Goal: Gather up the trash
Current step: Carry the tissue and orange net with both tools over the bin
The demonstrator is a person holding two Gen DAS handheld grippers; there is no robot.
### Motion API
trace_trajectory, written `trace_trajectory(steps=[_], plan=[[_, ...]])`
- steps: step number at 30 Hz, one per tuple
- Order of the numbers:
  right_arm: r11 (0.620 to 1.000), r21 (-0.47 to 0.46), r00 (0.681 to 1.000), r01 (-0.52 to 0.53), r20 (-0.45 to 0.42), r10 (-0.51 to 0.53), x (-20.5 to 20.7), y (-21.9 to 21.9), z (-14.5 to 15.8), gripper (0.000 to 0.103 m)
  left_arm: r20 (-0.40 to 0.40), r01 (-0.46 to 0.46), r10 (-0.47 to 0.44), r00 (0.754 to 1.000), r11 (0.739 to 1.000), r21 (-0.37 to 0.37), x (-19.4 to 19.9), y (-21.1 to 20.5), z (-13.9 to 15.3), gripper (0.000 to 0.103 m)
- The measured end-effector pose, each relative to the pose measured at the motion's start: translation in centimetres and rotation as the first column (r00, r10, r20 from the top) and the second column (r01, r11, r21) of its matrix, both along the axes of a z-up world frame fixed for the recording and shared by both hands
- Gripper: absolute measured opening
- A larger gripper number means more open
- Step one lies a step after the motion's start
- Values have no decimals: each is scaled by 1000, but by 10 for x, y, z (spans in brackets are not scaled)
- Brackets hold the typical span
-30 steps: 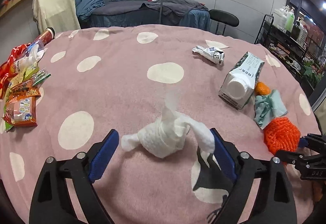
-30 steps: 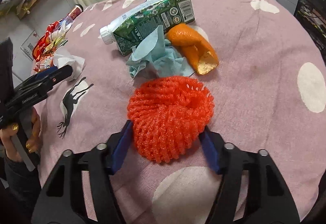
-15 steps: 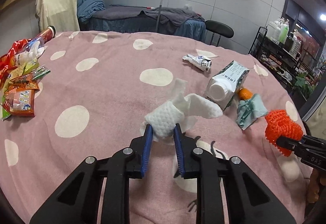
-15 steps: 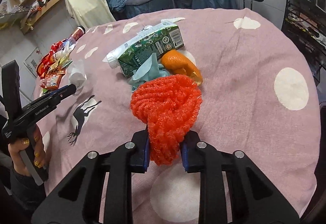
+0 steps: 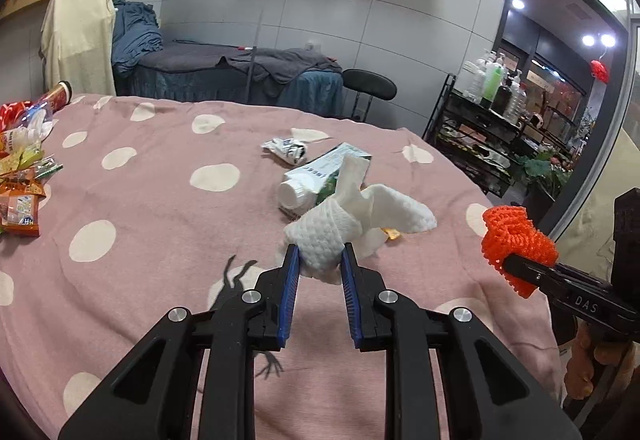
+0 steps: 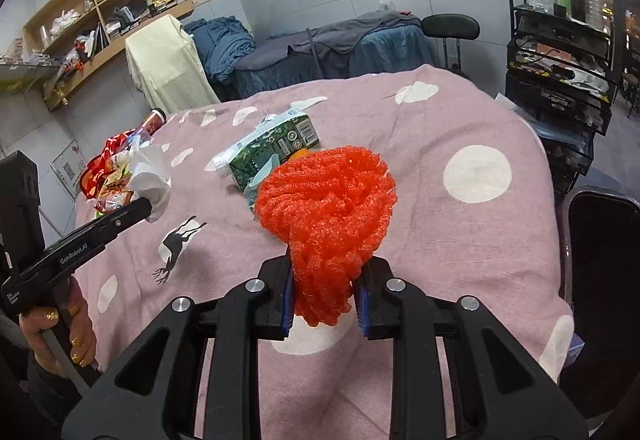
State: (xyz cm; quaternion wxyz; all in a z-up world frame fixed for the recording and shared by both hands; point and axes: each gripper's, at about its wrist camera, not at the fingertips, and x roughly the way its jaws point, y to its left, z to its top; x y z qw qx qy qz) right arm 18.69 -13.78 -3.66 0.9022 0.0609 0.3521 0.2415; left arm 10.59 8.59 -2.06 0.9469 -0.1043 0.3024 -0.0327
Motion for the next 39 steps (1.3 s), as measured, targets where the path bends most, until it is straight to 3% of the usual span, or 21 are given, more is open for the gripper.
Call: trace_trajectory(steps=[14, 31, 39], plan=[[979, 81, 978, 189, 76, -195, -31, -85, 14, 25, 51, 186, -185, 981, 982, -14, 5, -79, 10, 22], [927, 64, 926, 368, 66, -372, -46, -148, 0, 25, 45, 331, -329, 943, 944, -21, 13, -143, 9, 22], [880, 50, 880, 473, 19, -474, -42, -178, -19, 25, 34, 390, -389, 920, 920, -29, 20, -170, 7, 22]])
